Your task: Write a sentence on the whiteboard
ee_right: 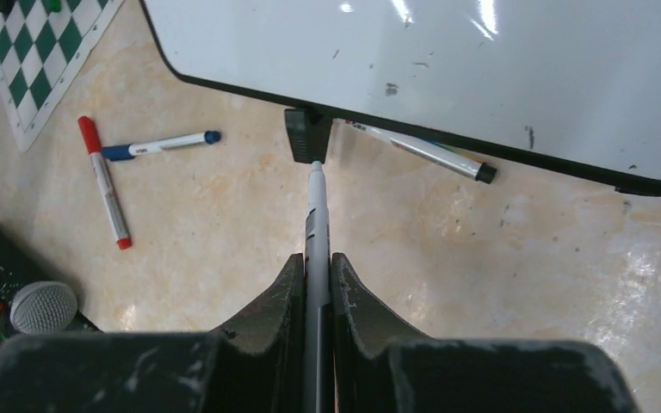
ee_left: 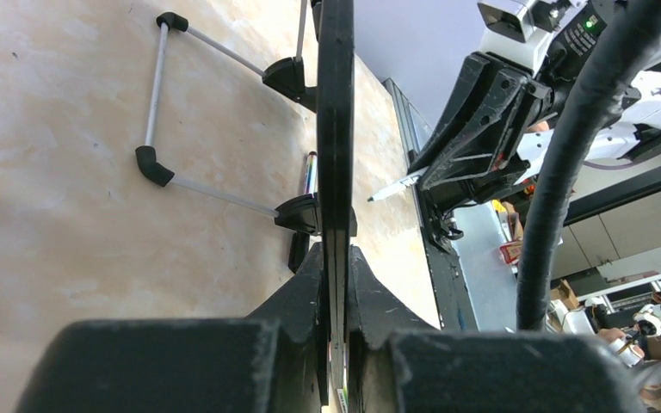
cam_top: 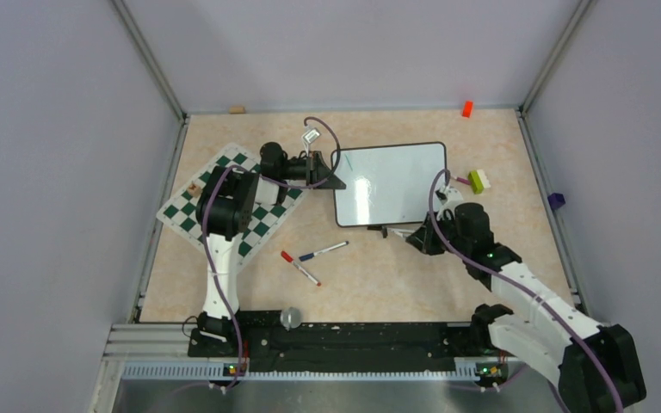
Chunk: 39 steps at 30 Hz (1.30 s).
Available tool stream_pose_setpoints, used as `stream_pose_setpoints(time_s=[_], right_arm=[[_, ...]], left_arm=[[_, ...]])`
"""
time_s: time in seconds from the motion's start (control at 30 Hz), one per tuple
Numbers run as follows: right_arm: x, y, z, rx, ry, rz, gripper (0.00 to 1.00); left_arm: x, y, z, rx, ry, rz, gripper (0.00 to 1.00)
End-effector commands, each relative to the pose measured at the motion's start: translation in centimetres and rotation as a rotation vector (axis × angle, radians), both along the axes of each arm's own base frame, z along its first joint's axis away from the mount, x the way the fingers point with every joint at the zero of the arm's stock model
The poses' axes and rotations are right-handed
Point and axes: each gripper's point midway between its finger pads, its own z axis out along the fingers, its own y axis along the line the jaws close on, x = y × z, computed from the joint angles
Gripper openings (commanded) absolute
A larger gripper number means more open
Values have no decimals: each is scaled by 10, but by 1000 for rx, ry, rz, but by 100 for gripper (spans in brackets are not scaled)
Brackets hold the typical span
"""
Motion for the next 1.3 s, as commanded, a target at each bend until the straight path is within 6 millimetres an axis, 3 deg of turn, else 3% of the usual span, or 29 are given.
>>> stream_pose_setpoints(time_s=[0.0, 0.3, 0.53, 0.8, 0.97, 1.13, 1.27], right_arm=[[33, -5, 17, -11, -30, -79, 0], [62, 7, 13, -4, -11, -69, 0], [74, 7, -2, -17, 21, -94, 0], [62, 5, -22, -51, 103, -74, 0], [57, 2, -12, -35, 62, -85, 0], [66, 12, 4, 26, 22, -71, 0], [77, 18, 5, 32, 27, -66, 0]], left_arm=[[15, 1, 26, -33, -119, 52, 0], [16, 7, 22, -42, -121, 69, 0], [17, 8, 23, -46, -121, 72, 0], [17, 8, 23, -47, -122, 75, 0], [19, 7, 23, -47, -108, 80, 0], [19, 7, 21, -64, -78, 79, 0], [21, 9, 18, -82, -58, 72, 0]])
